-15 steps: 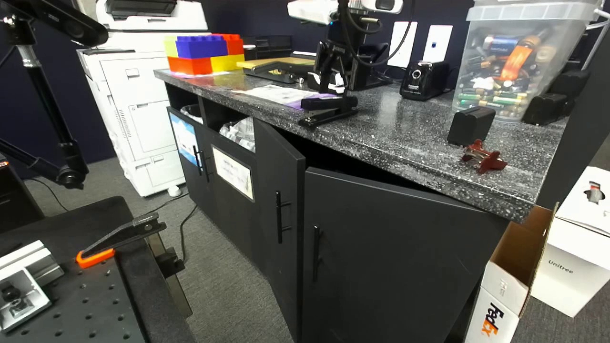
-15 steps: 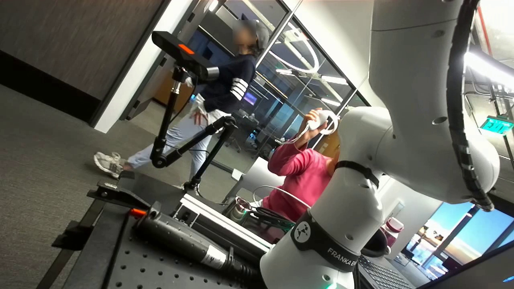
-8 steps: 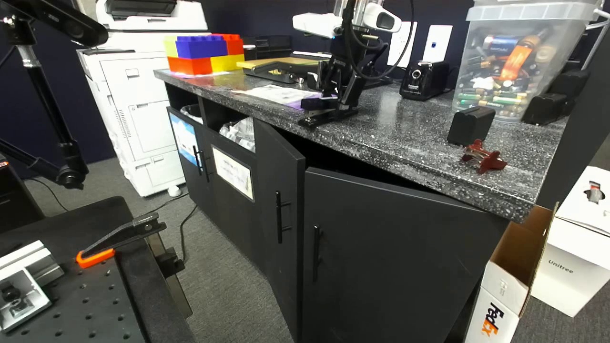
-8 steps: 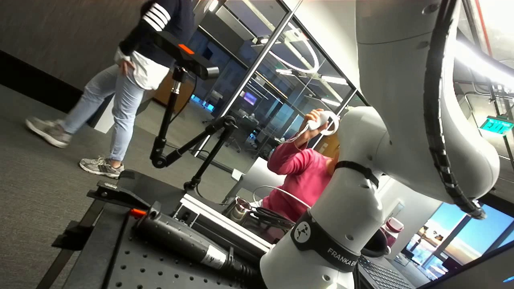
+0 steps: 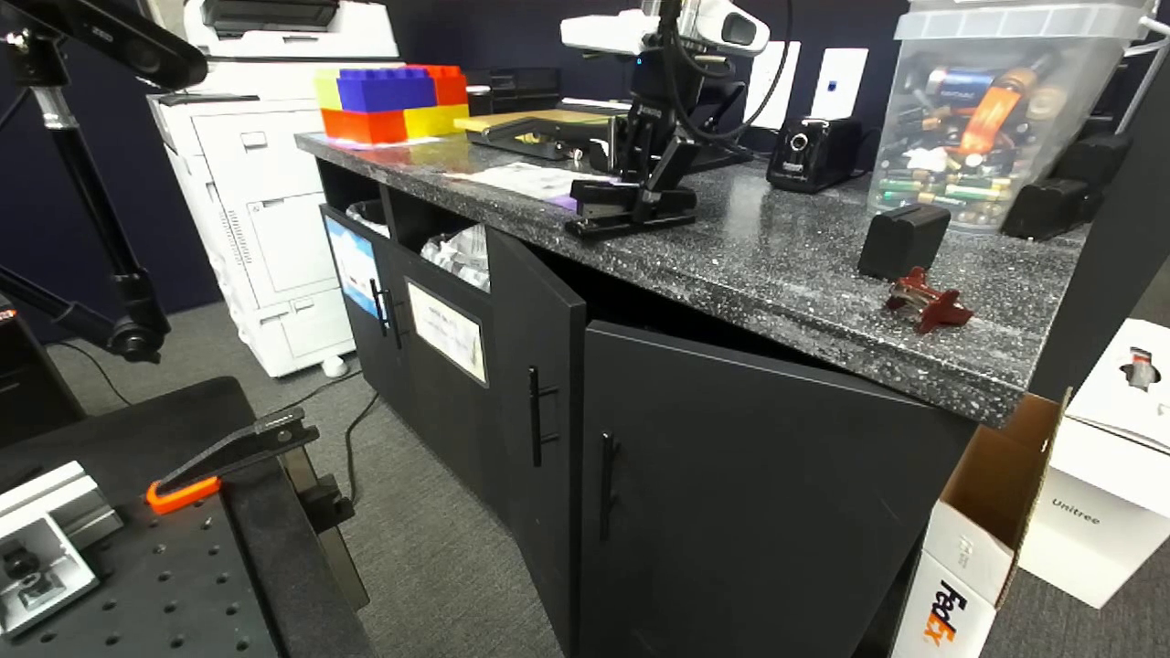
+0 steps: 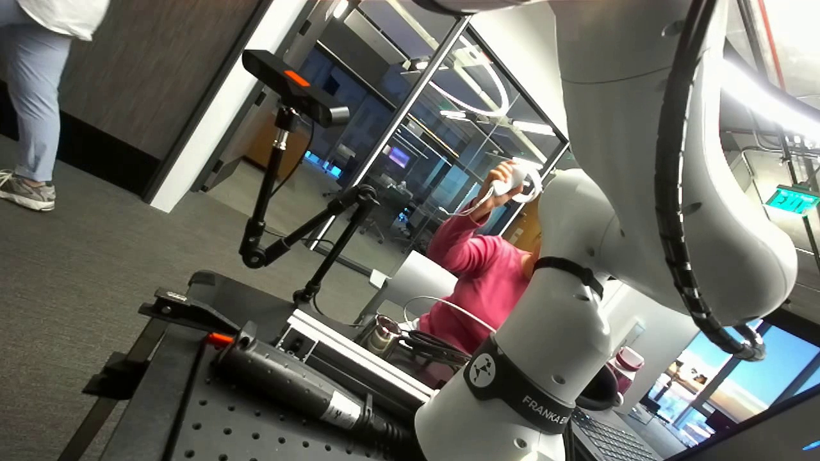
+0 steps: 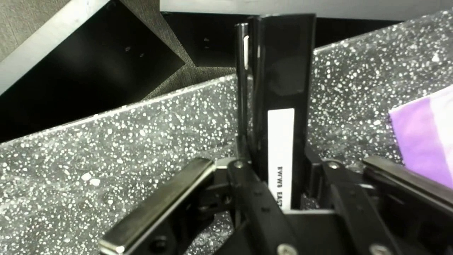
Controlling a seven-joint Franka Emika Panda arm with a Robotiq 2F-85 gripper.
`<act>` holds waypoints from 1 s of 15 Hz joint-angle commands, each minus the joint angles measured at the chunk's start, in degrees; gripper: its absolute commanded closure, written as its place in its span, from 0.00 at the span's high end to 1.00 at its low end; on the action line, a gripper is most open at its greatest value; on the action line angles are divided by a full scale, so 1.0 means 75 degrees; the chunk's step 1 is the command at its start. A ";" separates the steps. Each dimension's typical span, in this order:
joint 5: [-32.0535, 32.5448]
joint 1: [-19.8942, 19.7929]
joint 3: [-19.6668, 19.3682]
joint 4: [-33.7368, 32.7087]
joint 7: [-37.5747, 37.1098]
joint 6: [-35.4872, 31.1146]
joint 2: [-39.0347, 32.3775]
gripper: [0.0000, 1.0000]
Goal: Move the spatula to the right
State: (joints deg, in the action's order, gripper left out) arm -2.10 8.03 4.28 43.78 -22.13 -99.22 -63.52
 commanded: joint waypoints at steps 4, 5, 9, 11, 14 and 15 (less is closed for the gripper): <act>0.0057 -0.0055 -0.0314 -0.1373 0.0442 0.2053 -0.0190 0.09; 0.0110 -0.0116 -0.0377 -0.1519 0.0630 0.2328 -0.0244 0.09; 0.0540 -0.0462 -0.0571 -0.1857 0.1553 0.2999 -0.0421 0.09; 0.0764 -0.0627 -0.0715 -0.1999 0.1921 0.3004 -0.0611 0.09; 0.0954 -0.0824 -0.0821 -0.2135 0.2171 0.2670 -0.0908 0.09; 0.0963 -0.0865 -0.0822 -0.2175 0.2149 0.2511 -0.1019 0.09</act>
State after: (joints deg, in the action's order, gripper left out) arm 4.26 1.91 -1.21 32.19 -7.40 -79.76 -67.94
